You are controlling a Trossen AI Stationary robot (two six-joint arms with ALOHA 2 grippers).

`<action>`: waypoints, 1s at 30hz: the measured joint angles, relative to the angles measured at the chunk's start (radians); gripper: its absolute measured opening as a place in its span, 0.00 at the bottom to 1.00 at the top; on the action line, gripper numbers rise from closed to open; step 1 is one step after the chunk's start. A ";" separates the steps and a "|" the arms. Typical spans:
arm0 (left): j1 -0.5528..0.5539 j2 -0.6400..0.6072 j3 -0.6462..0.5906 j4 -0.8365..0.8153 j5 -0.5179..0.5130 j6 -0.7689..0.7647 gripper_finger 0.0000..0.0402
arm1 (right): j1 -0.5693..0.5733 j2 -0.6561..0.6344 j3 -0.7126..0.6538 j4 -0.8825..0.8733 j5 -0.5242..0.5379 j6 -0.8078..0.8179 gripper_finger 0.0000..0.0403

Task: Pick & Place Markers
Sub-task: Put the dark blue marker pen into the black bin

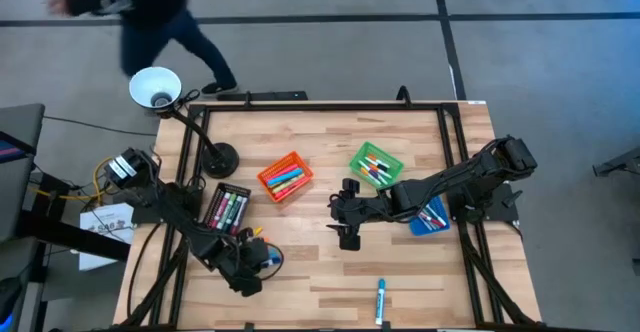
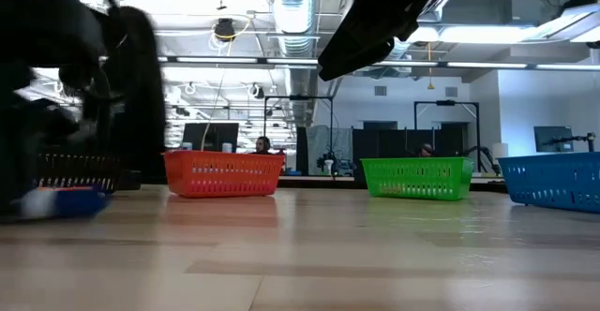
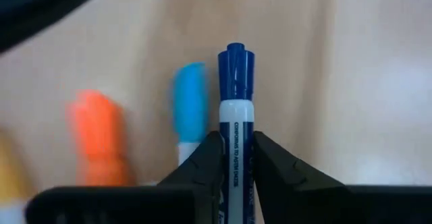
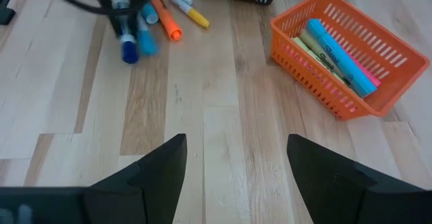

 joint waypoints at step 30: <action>0.225 -0.198 -0.002 0.293 -0.235 0.648 0.18 | -0.010 0.196 0.000 0.482 -0.078 -0.179 0.62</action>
